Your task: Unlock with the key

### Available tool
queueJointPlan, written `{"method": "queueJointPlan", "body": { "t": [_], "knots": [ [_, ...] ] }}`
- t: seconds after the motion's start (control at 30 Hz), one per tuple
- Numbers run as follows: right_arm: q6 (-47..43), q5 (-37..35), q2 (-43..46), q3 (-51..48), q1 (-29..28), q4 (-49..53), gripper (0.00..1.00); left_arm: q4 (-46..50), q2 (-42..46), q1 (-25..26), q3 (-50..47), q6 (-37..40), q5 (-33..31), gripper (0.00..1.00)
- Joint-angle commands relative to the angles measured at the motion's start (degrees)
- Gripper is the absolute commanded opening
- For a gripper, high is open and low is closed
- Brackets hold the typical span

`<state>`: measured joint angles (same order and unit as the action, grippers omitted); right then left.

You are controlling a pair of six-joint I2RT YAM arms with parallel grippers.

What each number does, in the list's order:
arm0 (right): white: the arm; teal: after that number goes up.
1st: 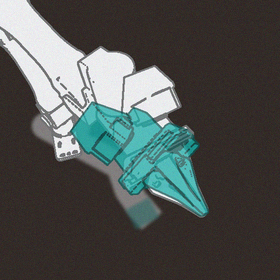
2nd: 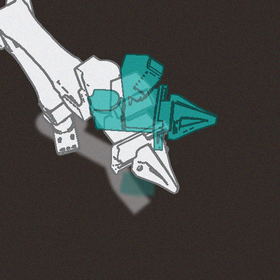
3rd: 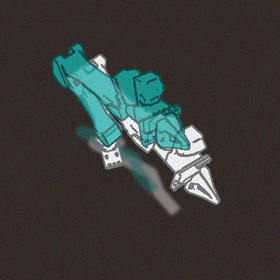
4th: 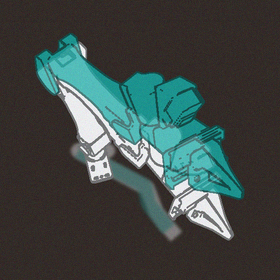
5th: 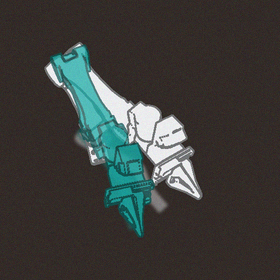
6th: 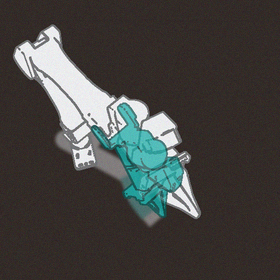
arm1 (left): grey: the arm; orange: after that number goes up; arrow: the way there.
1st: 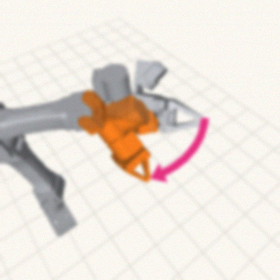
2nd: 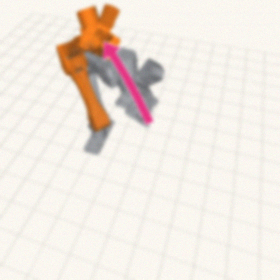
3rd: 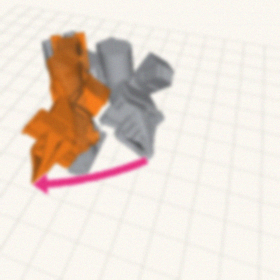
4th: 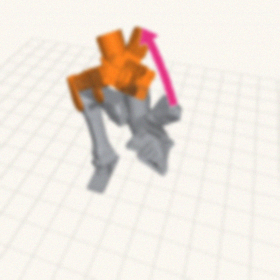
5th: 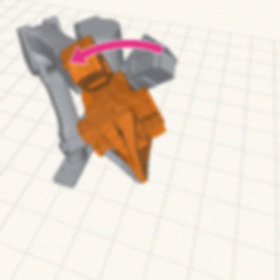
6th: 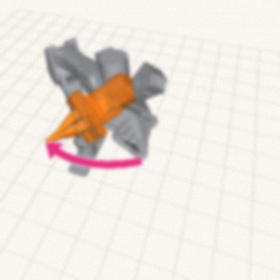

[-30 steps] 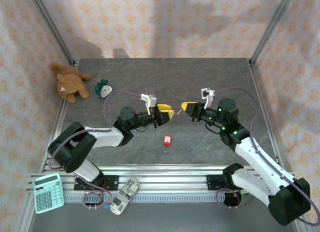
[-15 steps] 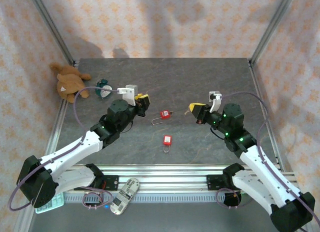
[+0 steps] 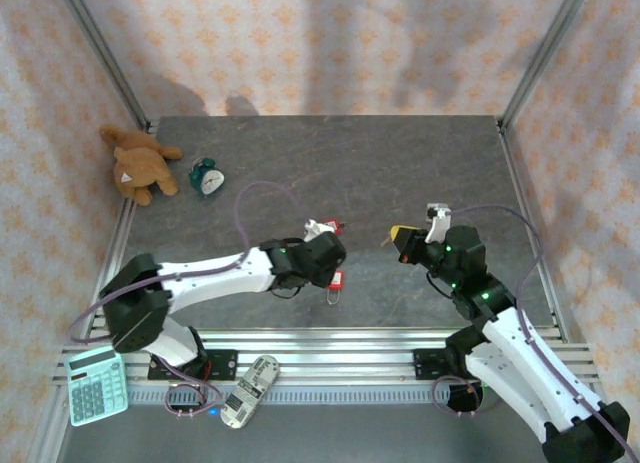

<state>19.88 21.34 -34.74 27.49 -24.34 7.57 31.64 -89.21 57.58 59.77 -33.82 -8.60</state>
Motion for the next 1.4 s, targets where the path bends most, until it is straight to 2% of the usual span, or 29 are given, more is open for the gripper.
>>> {"method": "queueJointPlan", "body": {
  "t": [0.0,0.17,0.33,0.57,0.97,1.2,1.37],
  "knots": [
    [-0.1,-3.5,2.6,0.3,-0.1,2.5,0.02,8.1,-5.0,1.0,5.3,-3.2,0.8,0.66],
    [-0.1,-4.2,4.4,-0.2,-0.1,3.9,0.02,11.1,-13.0,1.6,11.5,-4.1,2.7,0.67],
    [-0.5,-4.8,5.2,-0.7,-0.1,4.4,0.02,11.2,-16.8,1.9,14.2,-4.3,5.8,0.67],
    [-0.3,-4.0,5.2,-0.7,-0.1,3.8,0.02,15.4,-22.6,2.5,16.8,-3.6,5.7,0.66],
    [0.0,-2.5,5.2,-0.3,-0.2,3.1,0.02,17.2,-21.1,2.4,15.5,-1.0,2.4,0.64],
    [0.2,-1.8,5.1,0.1,-0.2,3.3,0.02,15.8,-21.0,1.7,14.8,1.3,4.7,0.63],
    [0.2,-1.7,5.1,0.1,-0.2,3.7,0.02,13.6,-19.0,-0.8,12.0,2.2,8.2,0.61]
  ]
}}
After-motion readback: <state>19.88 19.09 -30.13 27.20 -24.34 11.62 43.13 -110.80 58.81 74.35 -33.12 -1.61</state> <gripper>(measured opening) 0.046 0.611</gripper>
